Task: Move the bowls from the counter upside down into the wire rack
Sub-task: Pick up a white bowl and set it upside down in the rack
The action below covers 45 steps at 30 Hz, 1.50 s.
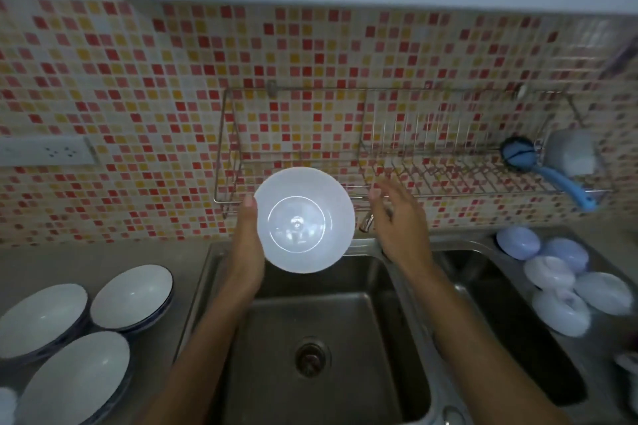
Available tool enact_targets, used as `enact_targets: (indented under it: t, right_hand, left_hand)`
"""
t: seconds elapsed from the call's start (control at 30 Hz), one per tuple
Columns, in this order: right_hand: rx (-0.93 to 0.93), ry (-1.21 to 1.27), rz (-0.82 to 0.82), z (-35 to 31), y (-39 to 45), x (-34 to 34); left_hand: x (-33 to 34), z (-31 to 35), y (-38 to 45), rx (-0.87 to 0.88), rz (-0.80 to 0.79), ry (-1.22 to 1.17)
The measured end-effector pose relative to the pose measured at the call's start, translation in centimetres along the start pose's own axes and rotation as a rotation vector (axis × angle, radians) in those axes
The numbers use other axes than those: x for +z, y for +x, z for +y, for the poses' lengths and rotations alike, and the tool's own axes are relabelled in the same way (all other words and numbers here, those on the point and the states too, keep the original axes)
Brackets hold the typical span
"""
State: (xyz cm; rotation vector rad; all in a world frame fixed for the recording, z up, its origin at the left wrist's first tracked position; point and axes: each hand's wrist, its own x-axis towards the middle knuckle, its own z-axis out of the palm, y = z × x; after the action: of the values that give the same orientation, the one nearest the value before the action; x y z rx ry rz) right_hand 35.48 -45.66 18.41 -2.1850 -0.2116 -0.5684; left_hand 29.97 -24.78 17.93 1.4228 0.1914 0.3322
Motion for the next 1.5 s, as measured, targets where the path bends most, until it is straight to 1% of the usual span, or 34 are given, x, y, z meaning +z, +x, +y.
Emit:
enact_targets:
  t: [0.1, 0.23, 0.3, 0.37, 0.47, 0.63, 0.7, 0.97, 1.23, 1.33, 1.4, 1.5]
  right_hand:
    - [-0.066, -0.214, -0.043, 2.3, 2.8, -0.4]
    - [-0.174, -0.386, -0.168, 4.9, 4.7, 1.0]
    - [-0.257, -0.47, -0.163, 5.7, 4.8, 1.9]
    - [-0.287, -0.538, -0.117, 6.5, 4.6, 2.7]
    - [-0.287, -0.565, -0.091, 7.1, 4.5, 3.2]
    - [-0.289, -0.569, -0.056, 7.2, 4.5, 3.5]
    - [-0.299, -0.566, -0.046, 7.4, 4.5, 3.6]
    - [-0.297, -0.55, -0.022, 7.7, 4.5, 3.9]
    - [-0.3, -0.509, -0.001, 7.6, 4.5, 3.9]
    - [-0.296, -0.505, 0.01, 7.6, 4.5, 3.8]
    - [-0.296, -0.511, 0.021, 7.6, 4.4, 3.8]
    - [-0.295, -0.521, 0.029, 7.6, 4.4, 3.9]
  left_hand:
    - [2.4, 3.1, 2.3, 0.157, 0.013, 0.081]
    - [6.0, 4.7, 6.4, 0.363, -0.03, 0.406]
    - [7.6, 4.6, 8.1, 0.422, -0.019, 0.555]
    - [8.5, 4.0, 9.8, 0.473, -0.036, 0.709]
    - [9.2, 2.9, 11.9, 0.548, -0.142, 0.902]
    - [10.2, 0.4, 13.7, 0.612, -0.324, 1.164]
    - [10.4, -0.2, 14.2, 0.639, -0.355, 1.183]
    - [10.9, -1.0, 14.8, 0.627, -0.373, 1.191]
    - [10.4, -1.4, 14.2, 0.588, -0.389, 1.087]
    - [9.9, -1.6, 13.6, 0.596, -0.394, 1.095]
    - [9.6, -1.7, 13.0, 0.595, -0.386, 1.117]
    - [8.7, -2.0, 11.8, 0.648, -0.316, 1.138]
